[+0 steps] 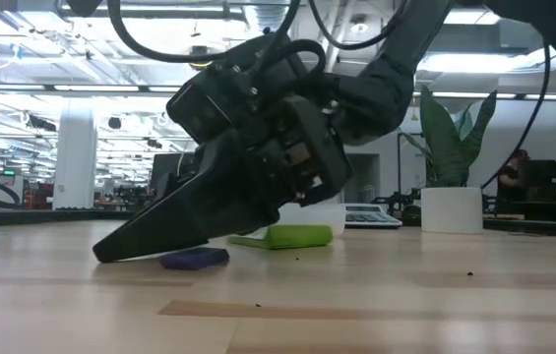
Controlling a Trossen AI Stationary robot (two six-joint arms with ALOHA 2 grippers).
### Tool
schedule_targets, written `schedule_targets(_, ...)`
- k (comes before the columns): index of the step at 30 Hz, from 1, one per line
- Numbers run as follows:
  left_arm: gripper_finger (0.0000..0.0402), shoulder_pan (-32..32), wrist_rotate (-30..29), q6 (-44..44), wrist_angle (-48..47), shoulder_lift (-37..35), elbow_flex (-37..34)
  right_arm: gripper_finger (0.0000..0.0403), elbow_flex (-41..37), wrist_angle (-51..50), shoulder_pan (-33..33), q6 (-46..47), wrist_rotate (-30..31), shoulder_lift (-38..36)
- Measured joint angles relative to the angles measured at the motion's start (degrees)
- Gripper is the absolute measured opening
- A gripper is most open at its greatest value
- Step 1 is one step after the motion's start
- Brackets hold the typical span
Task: Pack school essentials
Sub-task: Put the violet eraser into the supply box
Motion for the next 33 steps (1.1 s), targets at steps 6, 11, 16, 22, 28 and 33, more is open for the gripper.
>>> schedule_targets(6,0.0000,0.00,0.06,0.15,-0.16,-0.01,0.00,0.0218,-0.11,-2.17,0.33,1.40,0.00,-1.56)
schedule_targets(11,0.0000,0.00,0.02,0.24,-0.78,-0.02,0.00,0.0217,-0.78,-15.44,1.27,1.34,-0.09,-9.50)
schedule_targets(16,0.0000,0.00,0.04,0.21,-1.30,0.00,-0.02,0.0217,-0.86,-29.45,2.59,-3.84,3.92,-18.72)
schedule_targets(22,0.0000,0.00,0.04,0.20,-1.51,0.01,-0.02,0.0216,-0.90,-36.99,2.91,-4.65,7.77,-24.20)
schedule_targets(28,0.0000,0.00,0.06,0.09,-1.61,-0.01,-0.02,0.0217,-9.95,-28.33,4.84,3.91,11.16,-25.40)
schedule_targets(33,0.0000,0.02,0.05,0.27,-2.07,0.01,-0.02,0.0217,-21.98,-14.21,8.37,14.28,16.35,-29.17)
